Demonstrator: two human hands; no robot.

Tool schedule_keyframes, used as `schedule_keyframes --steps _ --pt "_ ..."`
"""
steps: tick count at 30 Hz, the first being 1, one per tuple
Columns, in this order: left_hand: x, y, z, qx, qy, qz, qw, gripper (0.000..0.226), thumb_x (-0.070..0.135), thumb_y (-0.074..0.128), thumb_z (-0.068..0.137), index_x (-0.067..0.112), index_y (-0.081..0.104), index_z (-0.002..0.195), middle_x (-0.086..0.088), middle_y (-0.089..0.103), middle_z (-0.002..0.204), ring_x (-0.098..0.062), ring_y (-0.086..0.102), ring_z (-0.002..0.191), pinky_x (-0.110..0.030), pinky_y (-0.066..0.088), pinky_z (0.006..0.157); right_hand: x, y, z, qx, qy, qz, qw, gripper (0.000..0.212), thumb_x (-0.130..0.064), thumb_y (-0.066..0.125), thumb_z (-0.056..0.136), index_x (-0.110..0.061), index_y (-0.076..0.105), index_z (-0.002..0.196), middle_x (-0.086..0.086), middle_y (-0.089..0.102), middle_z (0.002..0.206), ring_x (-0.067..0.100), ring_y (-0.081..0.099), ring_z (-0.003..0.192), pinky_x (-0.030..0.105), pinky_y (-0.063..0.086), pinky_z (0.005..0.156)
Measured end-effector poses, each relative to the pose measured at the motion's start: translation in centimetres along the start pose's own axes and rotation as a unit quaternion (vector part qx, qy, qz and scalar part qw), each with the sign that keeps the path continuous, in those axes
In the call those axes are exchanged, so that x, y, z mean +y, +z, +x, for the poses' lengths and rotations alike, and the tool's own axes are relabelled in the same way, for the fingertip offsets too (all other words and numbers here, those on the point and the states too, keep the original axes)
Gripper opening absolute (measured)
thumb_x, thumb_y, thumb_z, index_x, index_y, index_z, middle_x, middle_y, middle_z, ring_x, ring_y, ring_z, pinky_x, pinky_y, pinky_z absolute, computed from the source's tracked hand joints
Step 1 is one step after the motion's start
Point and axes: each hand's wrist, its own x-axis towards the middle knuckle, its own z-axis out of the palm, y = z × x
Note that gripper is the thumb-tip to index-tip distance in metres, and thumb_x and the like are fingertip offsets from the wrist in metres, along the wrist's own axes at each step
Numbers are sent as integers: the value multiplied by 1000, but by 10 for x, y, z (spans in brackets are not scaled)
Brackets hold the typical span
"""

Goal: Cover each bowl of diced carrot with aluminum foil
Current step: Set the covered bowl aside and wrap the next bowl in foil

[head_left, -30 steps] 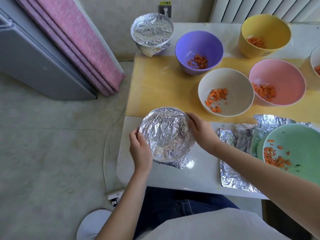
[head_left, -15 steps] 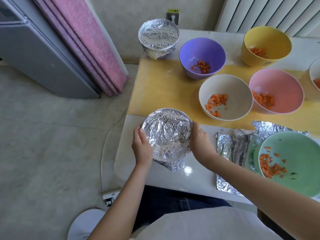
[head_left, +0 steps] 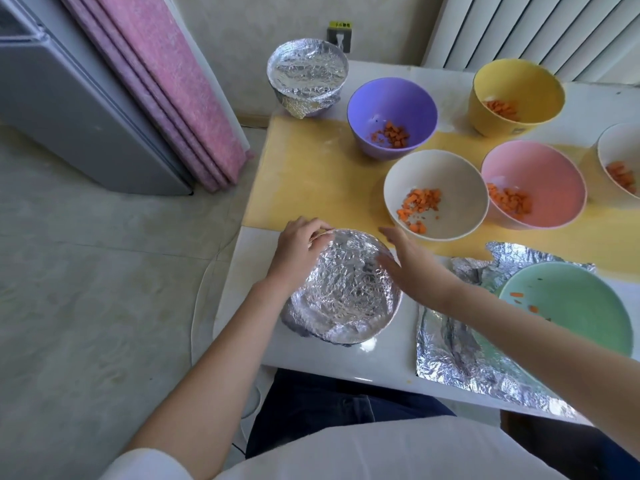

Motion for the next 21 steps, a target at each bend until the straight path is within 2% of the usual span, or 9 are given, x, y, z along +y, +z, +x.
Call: schedule_keyframes --steps 5,8,11,13,15,17,18,20,21 --pt "19 4 -6 30 -20 -31 999 38 14 60 90 13 50 127 -4 57 122 -17 49 115 -36 41 98 -2 9 30 23 -54 -56 997 38 -15 39 100 -7 42 137 14 55 128 28 54 114 31 37 95" --pt "22 5 -34 139 -63 16 988 38 11 56 91 8 48 128 -8 55 125 -24 45 117 -37 39 98 6 8 31 30 -54 -104 993 35 -20 35 101 -7 49 131 13 58 116 30 57 103 34 41 87" --pt "20 14 -70 213 -121 41 969 32 13 53 93 7 50 124 -9 57 118 -27 45 110 -39 39 92 17 7 21 -6 -58 -138 989 33 -27 33 101 -6 58 105 9 59 94 29 59 86 34 45 74" --pt "18 25 -85 198 -146 -11 969 33 15 48 96 6 48 127 -9 54 121 -25 46 112 -37 40 93 24 8 12 -46 -39 -152 987 32 -28 31 102 -11 53 86 1 52 77 23 55 71 28 38 64" --pt "18 33 -91 181 -161 -79 967 36 15 41 98 8 44 133 -7 50 130 -21 47 119 -29 39 98 28 11 5 -64 -30 -160 985 34 -30 28 102 -12 48 80 -1 49 70 21 52 66 28 39 62" --pt "20 36 -92 178 -169 -105 964 36 15 36 100 10 44 135 -4 49 135 -17 48 121 -18 35 96 29 14 5 -53 -33 -130 990 34 -28 27 102 -8 53 91 3 56 80 25 57 76 30 42 67" --pt "20 37 -92 180 -171 -108 963 36 16 36 100 10 45 135 -3 51 134 -15 49 120 -15 35 94 28 17 5 -41 -39 -99 993 34 -27 28 102 -6 54 105 7 60 92 27 59 85 31 42 73" --pt "20 37 -91 188 -174 -115 960 35 15 36 100 11 48 133 -1 56 128 -12 53 115 -9 35 89 24 24 8 -21 -55 -46 997 38 -26 30 102 -6 46 130 12 61 117 29 59 103 33 43 85" --pt "20 36 -91 193 -172 -116 959 34 15 36 100 11 50 131 0 58 124 -10 55 109 -5 35 85 21 28 10 -11 -66 -25 997 39 -26 31 102 -7 44 134 12 59 123 30 58 108 34 43 89"
